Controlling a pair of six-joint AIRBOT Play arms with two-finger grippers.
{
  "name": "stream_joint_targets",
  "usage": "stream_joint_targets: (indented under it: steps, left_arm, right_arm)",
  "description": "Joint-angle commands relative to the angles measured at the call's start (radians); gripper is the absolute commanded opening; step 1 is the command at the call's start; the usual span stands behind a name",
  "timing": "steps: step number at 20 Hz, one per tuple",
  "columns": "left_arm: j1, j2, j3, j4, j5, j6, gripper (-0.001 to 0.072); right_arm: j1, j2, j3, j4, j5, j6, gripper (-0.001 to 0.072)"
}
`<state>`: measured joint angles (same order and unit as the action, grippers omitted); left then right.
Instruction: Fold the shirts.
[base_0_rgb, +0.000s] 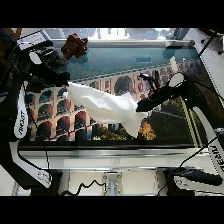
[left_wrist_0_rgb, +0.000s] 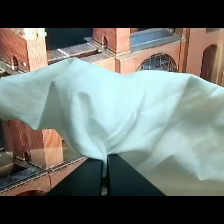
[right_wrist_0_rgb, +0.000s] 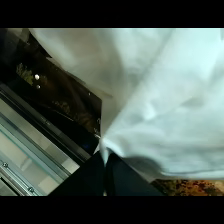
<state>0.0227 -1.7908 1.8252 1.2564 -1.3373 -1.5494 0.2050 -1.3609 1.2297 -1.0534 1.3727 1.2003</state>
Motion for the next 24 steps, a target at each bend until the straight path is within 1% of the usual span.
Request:
stream_joint_targets:
  steps: [1, 2, 3, 4, 7, 8, 9, 10, 11, 13, 14, 16, 18, 19, 20, 21, 22, 24]
  left_arm:
    - [-0.005, -0.016, 0.0, 0.019, 0.01, -0.013, 0.0053]
    - [-0.005, -0.016, 0.0, 0.011, 0.005, -0.01, 0.0299]
    - [-0.005, -0.016, 0.0, -0.011, 0.0, 0.014, 0.0571]
    - [-0.005, -0.016, 0.0, -0.033, 0.0, 0.017, 0.0629]
    - [-0.005, -0.016, 0.0, -0.107, 0.009, 0.016, 0.065]
    - [-0.004, -0.016, 0.0, -0.138, 0.011, 0.017, 0.065]
    - [-0.003, -0.015, 0.0, -0.175, 0.013, 0.017, 0.0651]
    - [-0.003, -0.014, 0.003, -0.217, 0.013, 0.017, 0.0651]
    - [-0.003, -0.012, 0.004, -0.268, 0.021, 0.024, 0.065]
    - [-0.003, 0.001, 0.021, -0.405, 0.047, 0.062, 0.0651]
    - [-0.003, 0.011, 0.034, -0.473, 0.062, 0.083, 0.0651]
    - [-0.003, 0.035, 0.069, -0.589, 0.064, 0.121, 0.0651]
    - [-0.005, 0.068, 0.087, -0.604, 0.013, 0.129, 0.0651]
    - [-0.005, 0.084, 0.087, -0.584, -0.03, 0.13, 0.065]
    - [-0.006, 0.098, 0.087, -0.539, -0.089, 0.126, 0.065]
    - [-0.01, 0.105, 0.087, -0.483, -0.15, 0.11, 0.065]
    - [-0.016, 0.106, 0.087, -0.389, -0.222, 0.085, 0.065]
    - [-0.042, 0.106, 0.072, -0.152, -0.331, 0.033, 0.065]
  right_arm:
    - [0.07, -0.012, -0.067, 0.034, -0.064, -0.017, 0.0022]
    - [0.084, -0.012, -0.067, 0.051, -0.072, -0.029, 0.0023]
    - [0.094, -0.012, -0.067, 0.062, -0.079, -0.042, 0.0023]
    - [0.1, -0.012, -0.067, 0.063, -0.086, -0.05, 0.0023]
    - [0.099, -0.012, -0.067, 0.047, -0.125, -0.05, 0.0025]
    - [0.099, -0.012, -0.067, 0.034, -0.141, -0.049, 0.0038]
    - [0.099, -0.012, -0.067, 0.024, -0.152, -0.049, 0.012]
    - [0.099, -0.012, -0.066, 0.017, -0.153, -0.049, 0.0291]
    - [0.099, -0.012, -0.066, 0.016, -0.145, -0.049, 0.0423]
    - [0.099, -0.009, -0.064, -0.013, -0.138, -0.048, 0.0425]
    - [0.099, -0.009, -0.053, -0.065, -0.139, -0.039, 0.0425]
    - [0.099, -0.009, -0.004, -0.239, -0.159, 0.022, 0.0425]
    - [0.099, -0.009, 0.071, -0.483, -0.174, 0.107, 0.0426]
    - [0.097, -0.009, 0.1, -0.587, -0.177, 0.142, 0.0429]
    - [0.087, -0.009, 0.126, -0.661, -0.179, 0.169, 0.0432]
    - [0.065, -0.009, 0.136, -0.664, -0.185, 0.174, 0.0432]
    - [0.035, -0.01, 0.135, -0.622, -0.185, 0.174, 0.0432]
    - [-0.043, -0.01, 0.121, -0.456, -0.181, 0.163, 0.0432]
